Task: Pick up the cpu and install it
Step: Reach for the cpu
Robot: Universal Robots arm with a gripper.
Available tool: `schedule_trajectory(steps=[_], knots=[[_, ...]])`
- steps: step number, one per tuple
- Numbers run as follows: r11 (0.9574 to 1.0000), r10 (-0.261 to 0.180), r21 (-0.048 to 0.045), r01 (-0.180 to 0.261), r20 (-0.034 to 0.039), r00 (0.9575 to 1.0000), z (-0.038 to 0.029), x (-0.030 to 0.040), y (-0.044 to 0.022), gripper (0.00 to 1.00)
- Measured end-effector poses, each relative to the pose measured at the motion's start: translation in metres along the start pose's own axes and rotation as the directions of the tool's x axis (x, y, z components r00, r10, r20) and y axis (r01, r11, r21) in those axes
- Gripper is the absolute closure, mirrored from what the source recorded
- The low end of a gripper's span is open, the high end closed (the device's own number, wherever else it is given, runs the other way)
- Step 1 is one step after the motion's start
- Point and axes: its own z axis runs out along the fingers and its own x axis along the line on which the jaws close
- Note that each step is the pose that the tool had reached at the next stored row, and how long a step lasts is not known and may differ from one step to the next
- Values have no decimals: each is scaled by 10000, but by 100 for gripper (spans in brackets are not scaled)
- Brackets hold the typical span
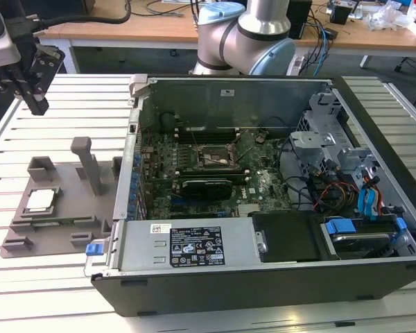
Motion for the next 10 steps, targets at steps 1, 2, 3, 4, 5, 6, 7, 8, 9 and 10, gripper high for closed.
schedule_trajectory(steps=[1,2,3,4,5,6,7,8,9,10], knots=[[10000,0,0,0,1,10000,0,21,-1,89],[10000,0,-1,0,1,10000,0,35,-2,89],[10000,0,-1,0,1,10000,-1,76,-5,89],[10000,1,0,-1,0,10000,-3,109,-8,89],[10000,1,0,-1,0,10000,-3,135,-10,89],[10000,0,0,0,0,10000,-4,171,-13,89],[10000,1,0,-1,0,10000,-4,188,-14,89],[10000,0,0,0,0,10000,-4,201,-15,89],[10000,0,-1,0,1,10000,-5,225,-17,89],[10000,0,-1,0,0,10000,-5,252,-19,89]])
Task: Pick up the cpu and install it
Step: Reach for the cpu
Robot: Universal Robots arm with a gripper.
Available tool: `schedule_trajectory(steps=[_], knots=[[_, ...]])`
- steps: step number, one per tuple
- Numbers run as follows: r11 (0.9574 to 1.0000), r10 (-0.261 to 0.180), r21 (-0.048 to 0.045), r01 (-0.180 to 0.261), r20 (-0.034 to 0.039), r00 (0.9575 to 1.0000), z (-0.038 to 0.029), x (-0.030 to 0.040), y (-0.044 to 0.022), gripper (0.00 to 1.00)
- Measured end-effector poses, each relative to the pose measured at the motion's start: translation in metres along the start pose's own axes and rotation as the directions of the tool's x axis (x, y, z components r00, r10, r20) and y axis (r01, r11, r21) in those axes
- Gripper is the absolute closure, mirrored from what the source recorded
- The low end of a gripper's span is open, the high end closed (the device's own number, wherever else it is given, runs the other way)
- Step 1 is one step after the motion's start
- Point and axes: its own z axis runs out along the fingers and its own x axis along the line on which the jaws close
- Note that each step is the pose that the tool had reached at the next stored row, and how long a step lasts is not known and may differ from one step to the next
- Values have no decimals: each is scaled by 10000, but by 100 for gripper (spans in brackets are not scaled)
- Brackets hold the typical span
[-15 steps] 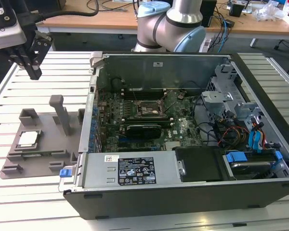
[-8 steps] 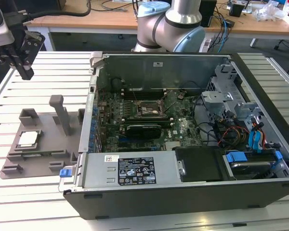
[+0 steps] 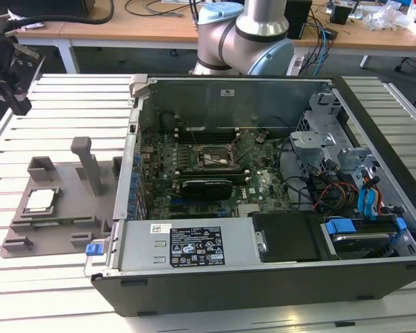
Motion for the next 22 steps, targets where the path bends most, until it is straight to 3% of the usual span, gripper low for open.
schedule_trajectory(steps=[18,22], knots=[[10000,0,0,0,0,10000,-8,360,-27,89],[10000,0,0,0,1,10000,-11,493,-37,89]])
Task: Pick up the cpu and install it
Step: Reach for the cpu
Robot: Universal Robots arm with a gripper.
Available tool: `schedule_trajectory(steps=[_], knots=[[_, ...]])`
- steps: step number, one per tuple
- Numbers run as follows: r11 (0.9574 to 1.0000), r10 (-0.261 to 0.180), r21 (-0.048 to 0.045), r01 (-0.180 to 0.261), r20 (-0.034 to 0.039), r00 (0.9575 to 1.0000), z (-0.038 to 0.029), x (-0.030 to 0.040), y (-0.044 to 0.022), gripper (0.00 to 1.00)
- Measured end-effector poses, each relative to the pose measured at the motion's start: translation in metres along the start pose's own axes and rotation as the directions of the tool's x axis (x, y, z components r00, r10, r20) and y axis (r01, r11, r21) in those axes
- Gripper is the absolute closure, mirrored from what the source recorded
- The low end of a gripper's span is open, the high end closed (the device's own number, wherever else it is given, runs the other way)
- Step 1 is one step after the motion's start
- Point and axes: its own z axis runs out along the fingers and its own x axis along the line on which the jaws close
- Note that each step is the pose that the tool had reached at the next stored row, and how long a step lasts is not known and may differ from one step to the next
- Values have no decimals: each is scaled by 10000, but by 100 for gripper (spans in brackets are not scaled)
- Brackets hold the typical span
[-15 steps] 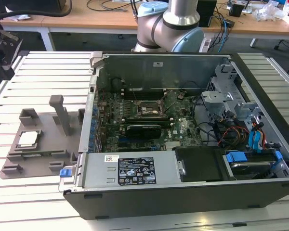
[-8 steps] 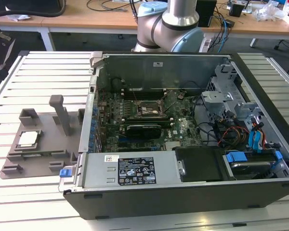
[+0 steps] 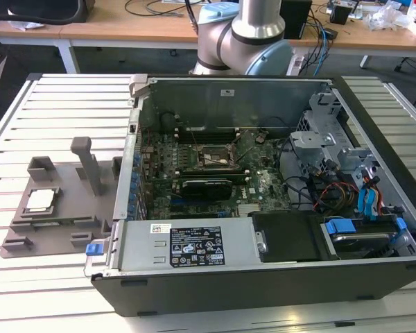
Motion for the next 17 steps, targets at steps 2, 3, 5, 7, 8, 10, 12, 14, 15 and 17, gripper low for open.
schedule_trajectory(steps=[2,3,5,7,8,10,12,14,15,17], knots=[[10000,0,0,0,0,10000,-2,67,-5,89],[10000,0,0,0,0,10000,-2,94,-7,89],[10000,0,0,0,0,10000,-4,156,-12,89],[10000,0,0,0,-1,10000,-5,196,-14,89],[10000,0,0,0,0,10000,-5,222,-17,89],[10000,0,0,0,0,10000,-7,287,-21,89],[10000,0,0,0,-1,10000,-8,326,-24,89],[10000,0,0,0,-1,10000,-9,369,-27,89],[10000,0,0,0,0,10000,-9,392,-29,89],[10000,0,0,0,0,10000,-10,452,-34,89]])
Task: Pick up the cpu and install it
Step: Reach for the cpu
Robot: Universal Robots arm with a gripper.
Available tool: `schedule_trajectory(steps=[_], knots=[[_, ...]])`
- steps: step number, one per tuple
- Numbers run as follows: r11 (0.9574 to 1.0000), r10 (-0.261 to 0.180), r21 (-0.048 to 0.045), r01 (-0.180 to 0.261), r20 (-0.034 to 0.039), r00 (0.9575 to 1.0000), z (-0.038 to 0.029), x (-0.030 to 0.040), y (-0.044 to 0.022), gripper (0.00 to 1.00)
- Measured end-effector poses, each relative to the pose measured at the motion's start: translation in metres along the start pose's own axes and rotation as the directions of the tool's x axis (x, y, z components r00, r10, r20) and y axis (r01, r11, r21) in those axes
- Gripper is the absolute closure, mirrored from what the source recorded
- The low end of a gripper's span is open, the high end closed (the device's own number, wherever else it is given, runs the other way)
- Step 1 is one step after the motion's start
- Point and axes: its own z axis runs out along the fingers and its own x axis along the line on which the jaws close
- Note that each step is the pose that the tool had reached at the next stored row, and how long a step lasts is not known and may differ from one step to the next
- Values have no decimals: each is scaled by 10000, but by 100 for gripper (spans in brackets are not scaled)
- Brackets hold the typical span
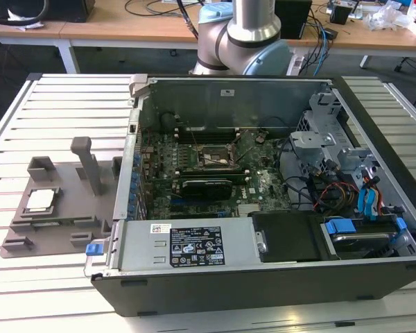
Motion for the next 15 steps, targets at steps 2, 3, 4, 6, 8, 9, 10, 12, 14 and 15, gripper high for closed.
schedule_trajectory(steps=[2,3,4,6,8,9,10,12,14,15], knots=[[10000,-1,0,1,1,10000,-1,46,-4,89],[10000,0,1,0,0,10000,-2,64,-5,89],[10000,0,0,0,0,10000,-2,80,-6,89],[10000,0,1,0,-1,10000,-3,90,-7,89],[10000,0,3,0,0,10000,0,47,-3,89],[10000,0,3,0,0,10000,2,9,0,89],[10000,0,8,0,0,10000,5,-44,3,89],[10000,-1,12,0,1,10000,12,-126,9,89],[10000,0,15,0,0,10000,15,-180,13,89],[10000,-1,15,1,2,10000,20,-219,16,89]])
